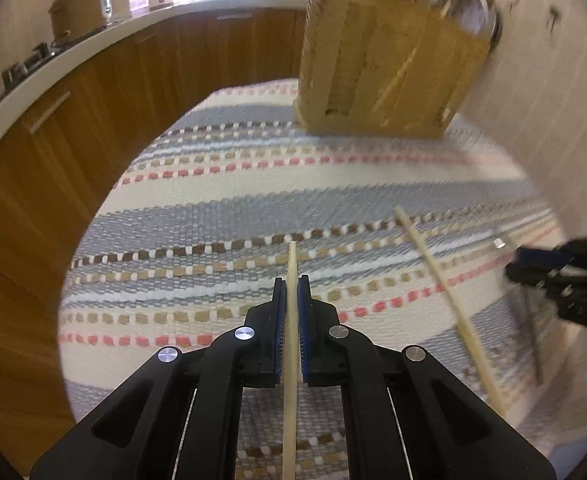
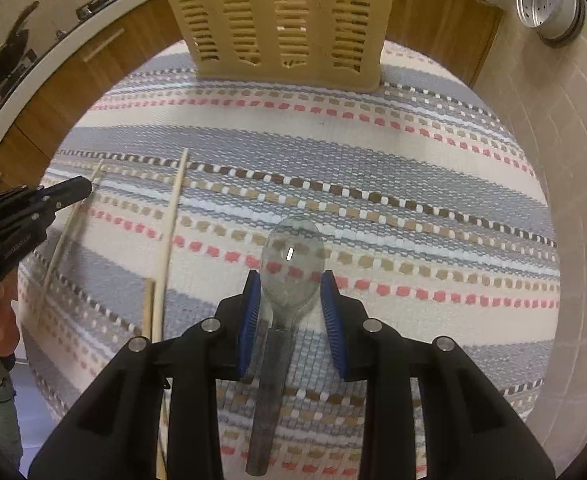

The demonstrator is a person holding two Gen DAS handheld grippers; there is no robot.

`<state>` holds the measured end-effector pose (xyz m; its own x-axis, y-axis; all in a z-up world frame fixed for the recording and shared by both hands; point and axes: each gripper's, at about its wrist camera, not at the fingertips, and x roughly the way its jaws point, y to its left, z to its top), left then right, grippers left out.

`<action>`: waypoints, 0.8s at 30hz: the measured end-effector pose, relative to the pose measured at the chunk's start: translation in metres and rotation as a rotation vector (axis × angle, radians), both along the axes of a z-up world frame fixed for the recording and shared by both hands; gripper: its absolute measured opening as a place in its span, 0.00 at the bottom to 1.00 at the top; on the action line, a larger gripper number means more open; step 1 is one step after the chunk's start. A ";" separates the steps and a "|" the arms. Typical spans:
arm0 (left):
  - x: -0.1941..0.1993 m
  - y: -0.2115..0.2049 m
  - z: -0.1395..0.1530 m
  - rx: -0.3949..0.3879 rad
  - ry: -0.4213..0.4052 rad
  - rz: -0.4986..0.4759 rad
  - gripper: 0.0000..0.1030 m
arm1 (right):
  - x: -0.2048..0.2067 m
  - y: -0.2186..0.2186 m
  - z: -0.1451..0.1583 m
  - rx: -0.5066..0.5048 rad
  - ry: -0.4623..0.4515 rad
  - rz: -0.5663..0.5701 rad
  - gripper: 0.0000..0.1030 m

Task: Organize utensils
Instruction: 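Lift the chopstick with the left tool while the right tool carries the clear spoon toward the basket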

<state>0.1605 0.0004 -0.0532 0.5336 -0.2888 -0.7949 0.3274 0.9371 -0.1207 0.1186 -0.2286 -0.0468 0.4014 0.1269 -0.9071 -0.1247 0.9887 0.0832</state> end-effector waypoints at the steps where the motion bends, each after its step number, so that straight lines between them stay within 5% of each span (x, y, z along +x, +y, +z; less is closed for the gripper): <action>1: -0.002 0.003 0.003 -0.036 -0.010 -0.009 0.04 | -0.005 -0.001 0.006 0.010 -0.013 0.004 0.27; 5: -0.018 0.018 0.020 -0.185 -0.067 -0.037 0.04 | -0.024 -0.005 0.028 0.029 -0.076 0.014 0.27; 9: -0.026 0.027 0.032 -0.257 -0.110 -0.020 0.04 | -0.045 -0.008 0.046 0.050 -0.133 0.009 0.27; 18: -0.061 0.028 0.078 -0.295 -0.286 0.014 0.04 | -0.081 -0.017 0.080 0.095 -0.252 0.003 0.27; 20: -0.069 0.028 0.090 -0.297 -0.327 0.012 0.04 | -0.089 -0.017 0.087 0.107 -0.274 0.003 0.08; 24: -0.080 0.024 0.105 -0.301 -0.371 -0.008 0.04 | -0.098 -0.016 0.100 0.095 -0.313 0.001 0.06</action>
